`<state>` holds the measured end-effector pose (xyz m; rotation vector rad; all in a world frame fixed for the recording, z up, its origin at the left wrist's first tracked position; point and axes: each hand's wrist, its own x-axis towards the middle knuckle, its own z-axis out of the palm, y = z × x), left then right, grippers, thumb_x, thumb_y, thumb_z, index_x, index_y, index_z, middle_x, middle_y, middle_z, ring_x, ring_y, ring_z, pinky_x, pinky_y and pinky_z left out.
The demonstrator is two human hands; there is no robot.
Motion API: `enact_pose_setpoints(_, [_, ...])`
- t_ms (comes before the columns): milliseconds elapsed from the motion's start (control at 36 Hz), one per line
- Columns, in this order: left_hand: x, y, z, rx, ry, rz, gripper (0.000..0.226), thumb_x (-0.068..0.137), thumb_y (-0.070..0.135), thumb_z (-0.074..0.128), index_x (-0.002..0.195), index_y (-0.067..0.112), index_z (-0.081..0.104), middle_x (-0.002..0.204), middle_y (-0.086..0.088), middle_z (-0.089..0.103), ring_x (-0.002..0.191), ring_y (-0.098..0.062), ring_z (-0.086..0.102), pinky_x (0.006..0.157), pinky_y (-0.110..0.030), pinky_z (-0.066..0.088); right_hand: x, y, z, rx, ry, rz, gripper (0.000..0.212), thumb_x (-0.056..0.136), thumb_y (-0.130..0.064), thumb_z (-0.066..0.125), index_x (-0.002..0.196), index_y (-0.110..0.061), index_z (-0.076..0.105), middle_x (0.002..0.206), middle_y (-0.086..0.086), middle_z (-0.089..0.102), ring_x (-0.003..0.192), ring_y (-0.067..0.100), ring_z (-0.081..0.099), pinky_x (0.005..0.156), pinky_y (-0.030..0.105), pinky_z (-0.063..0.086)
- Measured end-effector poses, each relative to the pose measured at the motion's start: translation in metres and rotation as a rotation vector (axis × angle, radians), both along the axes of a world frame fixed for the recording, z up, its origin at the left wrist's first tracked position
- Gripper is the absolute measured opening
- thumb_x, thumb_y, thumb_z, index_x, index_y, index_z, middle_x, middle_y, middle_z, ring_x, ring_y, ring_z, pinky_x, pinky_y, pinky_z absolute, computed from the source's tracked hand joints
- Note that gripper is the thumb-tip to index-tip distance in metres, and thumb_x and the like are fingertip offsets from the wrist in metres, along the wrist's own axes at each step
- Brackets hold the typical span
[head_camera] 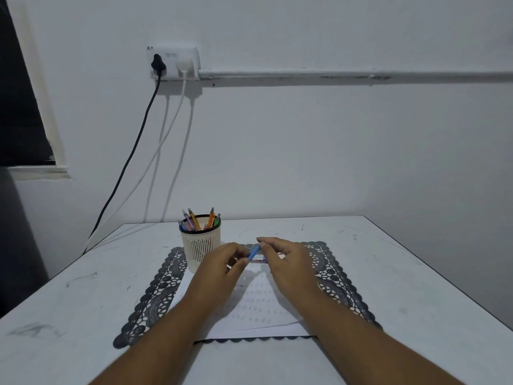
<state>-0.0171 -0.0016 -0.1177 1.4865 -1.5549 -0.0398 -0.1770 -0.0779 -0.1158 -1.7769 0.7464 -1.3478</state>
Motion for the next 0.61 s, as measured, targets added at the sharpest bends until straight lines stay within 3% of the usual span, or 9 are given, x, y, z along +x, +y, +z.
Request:
enact_pose_setpoints(56, [0.0, 0.0, 0.0, 0.002, 0.006, 0.006, 0.011, 0.097, 0.016, 0.069, 0.1, 0.025, 0.074, 0.089, 0.016, 0.069, 0.084, -0.006, 0.065, 0.068, -0.02, 0.052, -0.001, 0.001, 0.001, -0.051, 0.061, -0.025, 0.02, 0.099, -0.024, 0.068, 0.116, -0.024, 0.08, 0.103, -0.015, 0.078, 0.098, -0.007, 0.068, 0.083, 0.009, 0.049])
enact_pose_setpoints(111, [-0.001, 0.0, 0.0, 0.003, 0.028, 0.004, 0.011, 0.097, 0.016, 0.069, 0.1, 0.026, 0.074, 0.087, 0.016, 0.069, 0.084, -0.007, 0.065, 0.069, -0.023, 0.054, -0.001, 0.002, 0.002, -0.045, 0.093, -0.021, 0.02, 0.099, -0.025, 0.068, 0.115, -0.026, 0.08, 0.101, -0.015, 0.078, 0.095, -0.008, 0.068, 0.079, 0.007, 0.047])
enact_pose_setpoints(250, [-0.003, 0.002, 0.001, -0.019, 0.08, -0.036, 0.014, 0.096, 0.014, 0.069, 0.097, 0.027, 0.073, 0.085, 0.017, 0.069, 0.079, -0.009, 0.066, 0.064, -0.022, 0.053, 0.001, 0.008, 0.004, 0.075, -0.012, 0.093, 0.018, 0.1, -0.018, 0.067, 0.097, -0.025, 0.084, 0.093, -0.018, 0.078, 0.09, 0.001, 0.071, 0.074, 0.021, 0.056])
enact_pose_setpoints(361, [-0.006, 0.001, 0.002, -0.006, 0.119, -0.054, 0.012, 0.096, 0.015, 0.07, 0.097, 0.026, 0.073, 0.084, 0.012, 0.071, 0.079, -0.011, 0.067, 0.063, -0.024, 0.054, 0.003, 0.007, 0.005, 0.265, -0.111, 0.166, 0.012, 0.099, -0.016, 0.069, 0.096, -0.012, 0.08, 0.093, -0.001, 0.078, 0.081, 0.012, 0.069, 0.061, 0.031, 0.055])
enact_pose_setpoints(444, [-0.008, 0.002, 0.003, 0.033, 0.141, -0.066, 0.012, 0.093, 0.011, 0.073, 0.094, 0.024, 0.073, 0.082, 0.009, 0.071, 0.076, -0.01, 0.066, 0.065, -0.023, 0.054, 0.004, 0.004, 0.009, 0.336, -0.21, 0.19, 0.013, 0.101, -0.016, 0.066, 0.102, -0.004, 0.072, 0.095, 0.006, 0.079, 0.082, 0.017, 0.07, 0.066, 0.033, 0.058])
enact_pose_setpoints(556, [-0.013, 0.004, -0.001, 0.181, 0.134, -0.111, 0.02, 0.089, 0.008, 0.074, 0.09, 0.027, 0.074, 0.084, 0.006, 0.072, 0.074, -0.01, 0.067, 0.072, -0.031, 0.056, 0.0, 0.003, 0.016, 0.355, -0.313, 0.246, 0.014, 0.107, -0.019, 0.055, 0.109, -0.008, 0.064, 0.097, 0.007, 0.08, 0.089, 0.025, 0.074, 0.086, 0.039, 0.058])
enact_pose_setpoints(611, [-0.015, 0.005, -0.003, 0.228, 0.08, -0.123, 0.015, 0.089, 0.012, 0.074, 0.089, 0.027, 0.074, 0.083, 0.006, 0.071, 0.071, -0.005, 0.062, 0.069, -0.027, 0.052, 0.0, 0.003, 0.018, 0.404, -0.42, 0.338, 0.015, 0.108, -0.018, 0.052, 0.109, -0.009, 0.063, 0.09, 0.007, 0.076, 0.078, 0.026, 0.07, 0.085, 0.043, 0.056])
